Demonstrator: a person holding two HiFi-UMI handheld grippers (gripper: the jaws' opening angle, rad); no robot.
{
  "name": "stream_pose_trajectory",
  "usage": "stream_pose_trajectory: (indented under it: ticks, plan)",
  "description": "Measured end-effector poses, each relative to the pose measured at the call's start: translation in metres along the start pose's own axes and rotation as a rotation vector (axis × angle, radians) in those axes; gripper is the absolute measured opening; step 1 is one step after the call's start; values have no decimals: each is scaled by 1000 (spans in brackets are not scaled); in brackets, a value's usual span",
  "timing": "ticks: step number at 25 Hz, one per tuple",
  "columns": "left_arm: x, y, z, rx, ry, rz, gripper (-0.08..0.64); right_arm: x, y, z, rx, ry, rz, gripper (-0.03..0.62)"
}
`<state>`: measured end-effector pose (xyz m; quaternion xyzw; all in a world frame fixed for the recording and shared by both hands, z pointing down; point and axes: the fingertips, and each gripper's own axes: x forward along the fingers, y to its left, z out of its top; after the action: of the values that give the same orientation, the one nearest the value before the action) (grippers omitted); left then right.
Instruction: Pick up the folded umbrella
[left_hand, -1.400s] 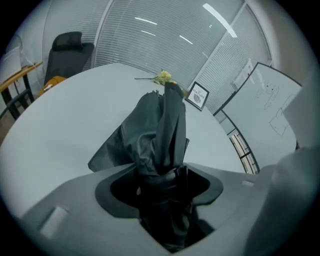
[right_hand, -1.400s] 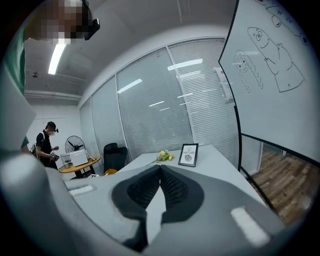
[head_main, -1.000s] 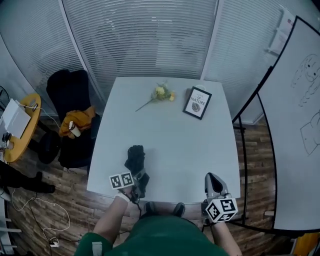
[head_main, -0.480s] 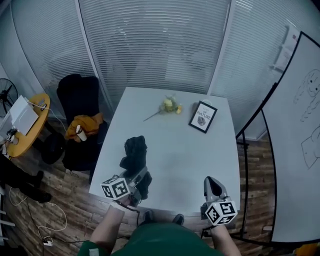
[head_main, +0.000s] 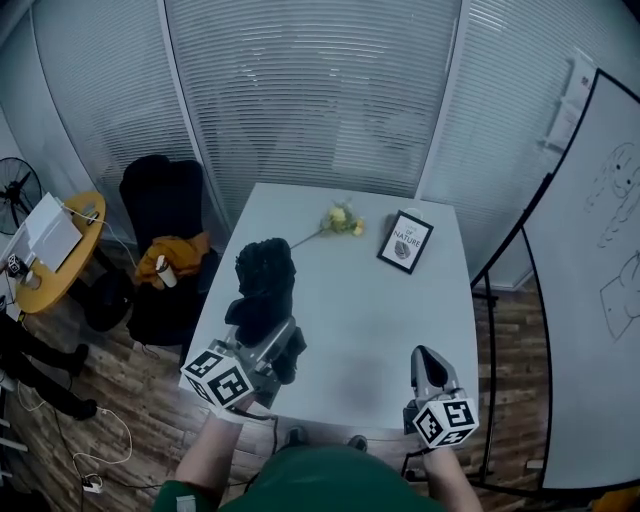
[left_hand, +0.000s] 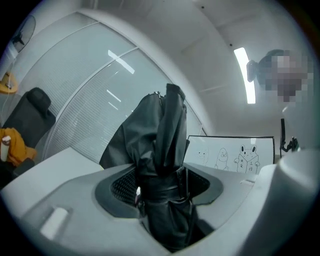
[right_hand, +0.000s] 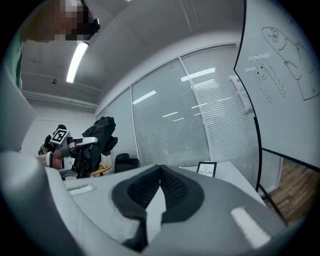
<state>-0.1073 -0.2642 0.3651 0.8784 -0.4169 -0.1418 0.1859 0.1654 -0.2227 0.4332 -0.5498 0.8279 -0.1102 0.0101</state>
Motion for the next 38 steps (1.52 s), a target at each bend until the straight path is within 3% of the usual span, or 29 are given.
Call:
stream_pose_trajectory:
  ticks: [12,18,23,31,38]
  plan:
    - [14,-30,68,174,-131,-33,264,7,-5,36,-75,-78,-2,3]
    - [16,-27,75,223,-152,-19,264,9,-13,62,-117,-120,-24,3]
    - [19,-21,71,196,-142,-28,264,10,-12,86,-151,-166,-37,3]
    - [23,1,43,65,-101,-2,264,10,-3,107,-255,-235,-45,3]
    - [25,-1,26,40,-49,-13,264,9,-9,110,-253,-249,-55,3]
